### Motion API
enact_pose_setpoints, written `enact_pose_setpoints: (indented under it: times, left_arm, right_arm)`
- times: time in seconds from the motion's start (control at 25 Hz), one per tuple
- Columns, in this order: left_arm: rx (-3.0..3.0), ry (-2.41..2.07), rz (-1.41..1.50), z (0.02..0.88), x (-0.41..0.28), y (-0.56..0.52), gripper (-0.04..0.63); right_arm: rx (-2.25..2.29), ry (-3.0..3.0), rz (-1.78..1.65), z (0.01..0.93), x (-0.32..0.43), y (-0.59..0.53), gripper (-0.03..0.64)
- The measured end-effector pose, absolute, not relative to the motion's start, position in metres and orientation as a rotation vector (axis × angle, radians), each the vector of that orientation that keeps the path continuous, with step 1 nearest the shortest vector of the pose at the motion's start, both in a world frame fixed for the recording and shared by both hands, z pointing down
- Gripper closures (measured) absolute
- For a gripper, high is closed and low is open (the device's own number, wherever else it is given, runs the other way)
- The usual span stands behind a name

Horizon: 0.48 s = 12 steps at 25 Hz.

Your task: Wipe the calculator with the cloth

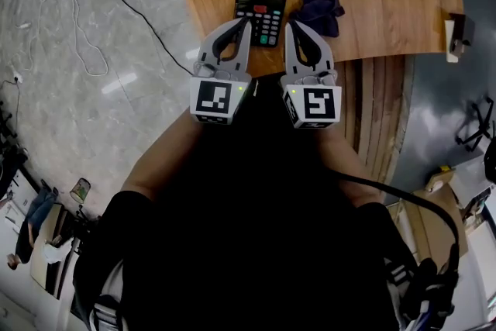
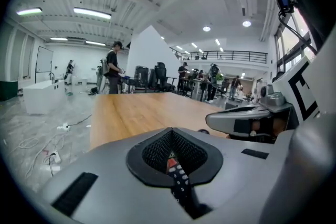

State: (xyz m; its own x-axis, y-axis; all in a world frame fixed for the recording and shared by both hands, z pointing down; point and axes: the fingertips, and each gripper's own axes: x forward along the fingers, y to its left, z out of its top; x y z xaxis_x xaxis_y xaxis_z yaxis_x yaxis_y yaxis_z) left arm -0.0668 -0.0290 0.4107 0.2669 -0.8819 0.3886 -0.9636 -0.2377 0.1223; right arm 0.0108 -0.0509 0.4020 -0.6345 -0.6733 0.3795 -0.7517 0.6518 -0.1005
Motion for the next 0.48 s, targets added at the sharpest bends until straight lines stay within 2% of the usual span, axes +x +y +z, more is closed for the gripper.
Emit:
enact_pose_setpoints:
  times: [0.48]
  left_arm:
    - [2.081, -1.503, 0.444, 0.5, -0.079, -0.016, 0.588]
  right_arm:
    - [0.967, -2.422, 0.441, 0.501, 0.01, -0.038, 0.602]
